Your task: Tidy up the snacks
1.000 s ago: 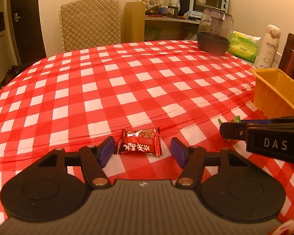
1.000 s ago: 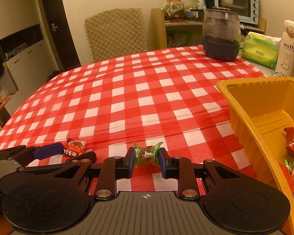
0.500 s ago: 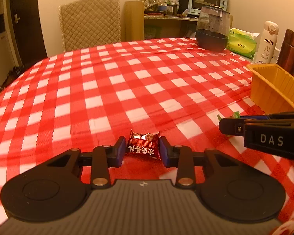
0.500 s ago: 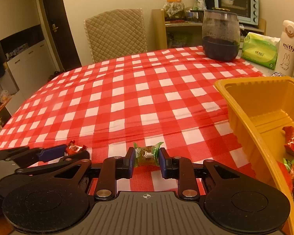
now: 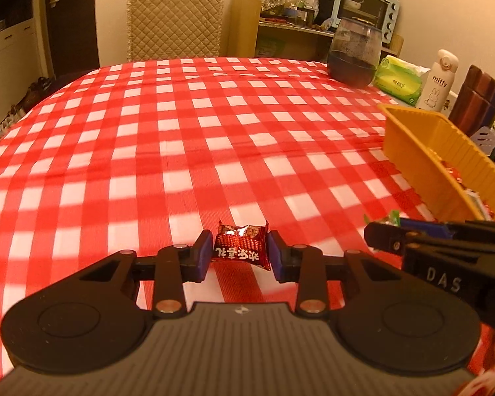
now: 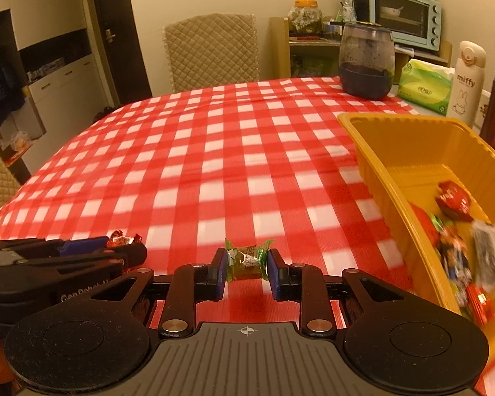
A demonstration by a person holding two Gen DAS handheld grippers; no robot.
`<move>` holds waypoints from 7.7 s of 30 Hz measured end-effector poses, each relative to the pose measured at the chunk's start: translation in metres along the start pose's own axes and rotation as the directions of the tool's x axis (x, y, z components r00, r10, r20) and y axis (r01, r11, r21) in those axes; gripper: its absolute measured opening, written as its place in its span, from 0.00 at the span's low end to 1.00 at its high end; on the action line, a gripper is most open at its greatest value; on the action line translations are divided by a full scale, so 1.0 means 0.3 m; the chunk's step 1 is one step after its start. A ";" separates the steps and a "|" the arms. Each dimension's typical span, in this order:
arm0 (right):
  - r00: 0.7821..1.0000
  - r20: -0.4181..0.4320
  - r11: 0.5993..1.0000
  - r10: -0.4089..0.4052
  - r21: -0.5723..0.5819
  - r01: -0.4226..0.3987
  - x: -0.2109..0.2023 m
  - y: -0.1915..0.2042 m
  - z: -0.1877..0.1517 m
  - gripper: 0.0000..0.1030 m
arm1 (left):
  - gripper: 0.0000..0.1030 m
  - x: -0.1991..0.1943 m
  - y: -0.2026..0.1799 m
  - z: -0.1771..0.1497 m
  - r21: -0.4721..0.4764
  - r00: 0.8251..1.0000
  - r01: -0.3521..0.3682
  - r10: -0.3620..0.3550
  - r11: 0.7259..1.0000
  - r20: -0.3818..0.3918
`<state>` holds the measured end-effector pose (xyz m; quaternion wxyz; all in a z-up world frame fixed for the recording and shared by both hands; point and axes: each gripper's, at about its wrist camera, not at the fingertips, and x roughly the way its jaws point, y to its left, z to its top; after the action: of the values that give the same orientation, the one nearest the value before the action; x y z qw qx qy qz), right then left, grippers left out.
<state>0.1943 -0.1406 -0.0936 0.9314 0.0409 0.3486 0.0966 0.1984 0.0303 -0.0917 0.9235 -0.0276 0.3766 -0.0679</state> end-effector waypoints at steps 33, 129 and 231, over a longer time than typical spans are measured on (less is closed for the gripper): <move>0.993 0.115 0.997 0.018 0.075 -0.027 -0.561 -0.109 -0.121 0.25 | 0.31 -0.532 -0.242 -0.115 -0.051 0.996 0.014 -0.010 0.999 0.084; 0.977 0.069 0.962 -0.202 0.201 0.185 -0.317 -0.753 0.182 0.26 | 0.32 0.031 -0.796 0.292 0.219 0.960 0.274 -0.280 0.937 -0.002; 0.991 0.060 0.990 -0.121 0.082 0.116 -1.046 -0.262 -0.169 0.87 | 1.00 -0.920 -0.422 -0.196 -0.062 0.997 -0.001 0.006 0.998 0.076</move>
<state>-0.0588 -0.2826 0.0581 0.9439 0.0598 0.3236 0.0259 -0.0511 -0.0546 0.0702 0.9359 -0.0582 0.3433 -0.0534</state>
